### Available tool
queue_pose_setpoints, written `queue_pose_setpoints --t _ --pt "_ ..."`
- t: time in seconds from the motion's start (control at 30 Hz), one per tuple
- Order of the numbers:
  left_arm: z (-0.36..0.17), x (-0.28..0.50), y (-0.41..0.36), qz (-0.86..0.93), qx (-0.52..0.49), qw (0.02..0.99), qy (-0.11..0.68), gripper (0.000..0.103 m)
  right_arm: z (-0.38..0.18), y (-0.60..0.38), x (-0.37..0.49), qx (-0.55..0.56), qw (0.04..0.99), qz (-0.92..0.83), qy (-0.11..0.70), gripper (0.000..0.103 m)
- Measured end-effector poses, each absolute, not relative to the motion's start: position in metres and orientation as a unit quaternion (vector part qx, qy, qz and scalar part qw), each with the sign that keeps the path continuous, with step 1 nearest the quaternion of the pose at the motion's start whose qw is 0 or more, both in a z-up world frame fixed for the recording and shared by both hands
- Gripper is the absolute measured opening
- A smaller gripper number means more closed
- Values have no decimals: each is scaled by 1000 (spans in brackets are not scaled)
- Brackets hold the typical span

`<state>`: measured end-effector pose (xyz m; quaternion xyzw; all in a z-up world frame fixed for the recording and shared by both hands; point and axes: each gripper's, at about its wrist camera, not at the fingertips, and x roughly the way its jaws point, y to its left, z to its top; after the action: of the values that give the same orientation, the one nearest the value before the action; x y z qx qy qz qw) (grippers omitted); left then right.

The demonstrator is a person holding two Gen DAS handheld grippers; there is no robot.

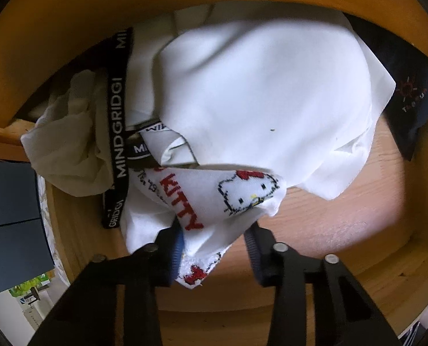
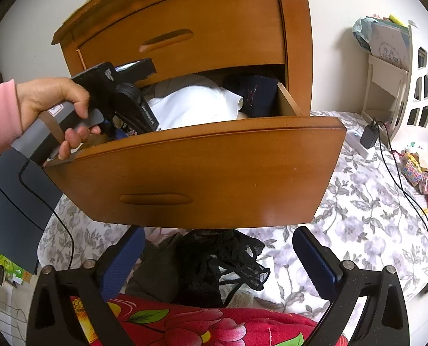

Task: Organize soft objects
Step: 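Close the left gripper on the white Hello Kitty sock, then lift the Hello Kitty sock up out of the drawer with the left gripper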

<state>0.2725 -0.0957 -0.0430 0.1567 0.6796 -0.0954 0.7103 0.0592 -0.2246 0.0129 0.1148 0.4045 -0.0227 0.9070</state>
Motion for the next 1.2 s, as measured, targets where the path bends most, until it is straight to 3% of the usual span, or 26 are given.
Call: queue_pose_setpoints --t 0.17,0.27,0.73,1.2 --pt "-42 267 -87 -97 152 721 669 26 12 -225 60 118 906 -23 406 103" --pt "-37 264 -81 -97 142 731 660 8 12 -225 60 116 906 -24 407 103" --pt "21 218 -28 -109 69 818 561 7 14 -222 58 107 907 -34 406 103" --pt "86 154 1 -118 6 908 401 7 15 -219 58 92 907 -45 409 103"
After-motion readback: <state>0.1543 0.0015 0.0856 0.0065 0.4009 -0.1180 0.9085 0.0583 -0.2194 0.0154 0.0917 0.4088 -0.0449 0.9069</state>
